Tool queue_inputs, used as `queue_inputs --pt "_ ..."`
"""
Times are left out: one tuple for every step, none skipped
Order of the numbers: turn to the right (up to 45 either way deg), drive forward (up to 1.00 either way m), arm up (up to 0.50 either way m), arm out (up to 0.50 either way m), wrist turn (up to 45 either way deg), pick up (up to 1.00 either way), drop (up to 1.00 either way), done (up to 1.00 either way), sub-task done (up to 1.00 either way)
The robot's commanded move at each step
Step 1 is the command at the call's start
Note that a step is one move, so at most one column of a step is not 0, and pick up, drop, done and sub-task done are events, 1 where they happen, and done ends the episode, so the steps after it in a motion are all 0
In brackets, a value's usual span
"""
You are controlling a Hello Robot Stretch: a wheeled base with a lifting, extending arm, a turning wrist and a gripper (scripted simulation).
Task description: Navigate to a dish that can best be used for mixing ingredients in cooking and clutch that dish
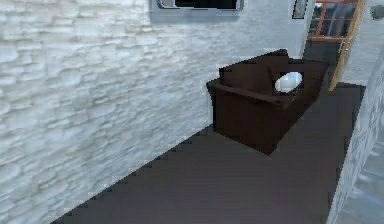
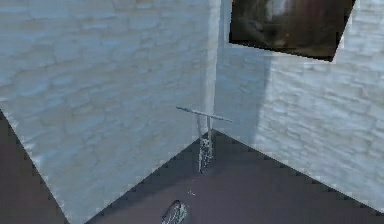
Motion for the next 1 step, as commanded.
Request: queue_inputs --pt "0.0 0.20 0.00 0.00 0.0 0.00 0.00 0.00 0.00"
